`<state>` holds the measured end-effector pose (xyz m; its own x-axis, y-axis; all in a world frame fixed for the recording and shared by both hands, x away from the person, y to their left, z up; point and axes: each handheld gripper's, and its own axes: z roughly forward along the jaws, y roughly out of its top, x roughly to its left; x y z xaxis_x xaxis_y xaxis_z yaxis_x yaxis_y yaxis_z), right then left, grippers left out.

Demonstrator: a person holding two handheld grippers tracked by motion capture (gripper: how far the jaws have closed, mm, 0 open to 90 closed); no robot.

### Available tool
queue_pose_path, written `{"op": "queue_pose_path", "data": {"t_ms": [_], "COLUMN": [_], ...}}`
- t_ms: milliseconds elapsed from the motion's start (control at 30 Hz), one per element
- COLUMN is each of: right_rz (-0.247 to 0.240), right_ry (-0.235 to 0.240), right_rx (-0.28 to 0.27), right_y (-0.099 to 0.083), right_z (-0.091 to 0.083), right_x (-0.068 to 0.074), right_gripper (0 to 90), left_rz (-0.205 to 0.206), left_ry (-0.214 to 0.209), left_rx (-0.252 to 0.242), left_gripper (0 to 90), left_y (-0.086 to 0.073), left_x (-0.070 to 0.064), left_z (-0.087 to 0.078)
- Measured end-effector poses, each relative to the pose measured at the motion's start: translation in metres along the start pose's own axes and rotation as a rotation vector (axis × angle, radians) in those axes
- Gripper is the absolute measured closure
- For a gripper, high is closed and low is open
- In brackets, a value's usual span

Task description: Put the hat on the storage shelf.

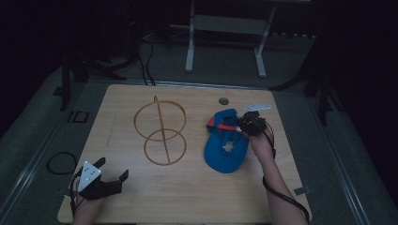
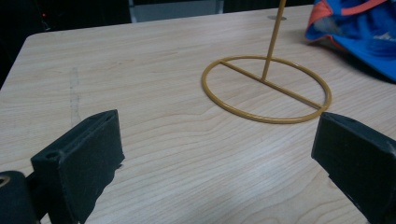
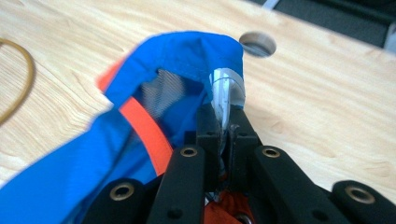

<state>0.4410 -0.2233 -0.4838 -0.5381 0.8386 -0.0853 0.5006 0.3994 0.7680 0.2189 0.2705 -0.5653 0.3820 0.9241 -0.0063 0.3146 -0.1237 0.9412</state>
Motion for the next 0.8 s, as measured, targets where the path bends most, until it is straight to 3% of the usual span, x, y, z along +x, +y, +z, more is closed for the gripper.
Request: {"op": "queue_pose_path", "data": {"t_ms": [167,200,567,667,733,767,800], "right_rz": [0.014,0.025,0.029,0.025,0.021,0.021,0.019], "right_ry": [0.005,0.012,0.014,0.017,0.020,0.020,0.026], "right_rx": [-0.048,-0.077,-0.184,-0.197,-0.213,-0.213,-0.219], "right_y": [0.006,0.010,0.029,0.031,0.033,0.033,0.034], "right_z": [-0.019,-0.030,-0.078,-0.086,-0.094,-0.094,-0.100], "right_x": [0.000,0.000,-0.002,-0.003,-0.003,-0.003,-0.003], "right_gripper": [86.6,86.5,86.5,86.6,86.6,86.6,86.6], "left_rz": [-0.012,-0.017,-0.017,-0.015,0.014,0.014,0.032], "left_ry": [0.001,-0.002,-0.049,-0.066,-0.078,-0.078,-0.092], "left_rx": [-0.004,-0.006,-0.030,-0.049,-0.058,-0.058,-0.063], "left_gripper": [2.4,2.4,2.4,2.4,2.4,2.4,2.4], "left_y": [0.002,0.005,0.038,0.051,0.071,0.071,0.086], "left_x": [0.000,0.000,-0.008,-0.011,-0.015,-0.015,-0.018], "left_z": [-0.001,-0.002,-0.013,-0.020,-0.028,-0.028,-0.032]}}
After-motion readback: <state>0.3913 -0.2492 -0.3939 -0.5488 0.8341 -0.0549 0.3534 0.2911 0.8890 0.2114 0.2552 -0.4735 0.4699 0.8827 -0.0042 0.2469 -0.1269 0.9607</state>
